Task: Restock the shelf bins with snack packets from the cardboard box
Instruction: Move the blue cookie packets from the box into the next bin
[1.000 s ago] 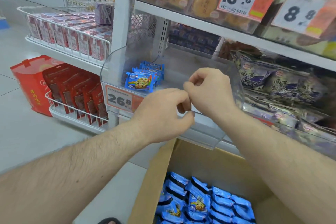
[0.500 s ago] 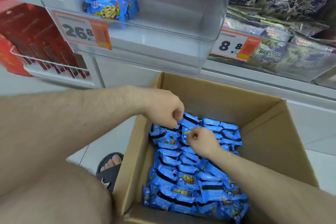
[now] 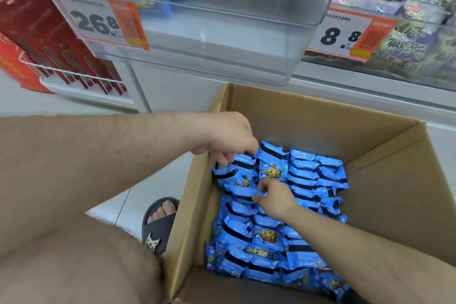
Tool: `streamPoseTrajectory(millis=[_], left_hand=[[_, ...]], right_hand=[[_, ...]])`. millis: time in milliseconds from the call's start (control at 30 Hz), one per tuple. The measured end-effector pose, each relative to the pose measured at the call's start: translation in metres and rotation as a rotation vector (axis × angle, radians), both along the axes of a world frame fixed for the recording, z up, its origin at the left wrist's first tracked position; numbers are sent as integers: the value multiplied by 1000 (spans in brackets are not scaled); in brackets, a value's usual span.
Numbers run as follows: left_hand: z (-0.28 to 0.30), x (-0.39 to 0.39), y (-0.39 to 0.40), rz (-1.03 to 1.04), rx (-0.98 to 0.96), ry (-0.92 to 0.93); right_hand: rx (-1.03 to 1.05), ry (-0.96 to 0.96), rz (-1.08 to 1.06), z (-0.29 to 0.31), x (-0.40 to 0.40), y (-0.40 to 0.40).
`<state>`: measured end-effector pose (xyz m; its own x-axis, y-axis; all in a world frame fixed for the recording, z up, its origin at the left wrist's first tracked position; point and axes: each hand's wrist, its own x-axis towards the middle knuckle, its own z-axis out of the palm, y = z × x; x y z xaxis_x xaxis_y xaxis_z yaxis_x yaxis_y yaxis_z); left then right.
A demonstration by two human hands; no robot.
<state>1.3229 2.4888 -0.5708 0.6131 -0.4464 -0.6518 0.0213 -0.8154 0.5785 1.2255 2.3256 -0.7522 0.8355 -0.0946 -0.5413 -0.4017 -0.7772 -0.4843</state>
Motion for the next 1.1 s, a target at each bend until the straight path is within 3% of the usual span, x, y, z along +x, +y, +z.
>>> streamPoseTrajectory(millis=[200, 267, 333, 400, 467, 633, 700, 800, 1100], left_hand=[[2, -5, -10, 283, -71, 348], [4, -11, -13, 343, -190, 384], [2, -12, -14, 396, -317, 365], [-3, -11, -12, 359, -344, 237], [-5, -11, -8, 265, -325, 107], [-12, -8, 3, 93, -289, 47], [-14, -5, 6, 58, -283, 48], [-12, -1, 9, -6, -264, 28], [-13, 6, 16, -6, -297, 12]], right_hand=[[47, -927, -35, 73, -20, -3], [80, -1064, -18, 86, -17, 4], [184, -1084, -15, 86, -15, 6], [271, -987, -37, 71, -19, 1], [168, -771, 8, 45, -28, -12], [-239, 114, 560, -25, -52, -28], [-344, 295, 648, -38, -57, -28], [-437, 310, 711, -46, -60, -25], [-386, 332, 621, -48, -63, -20]])
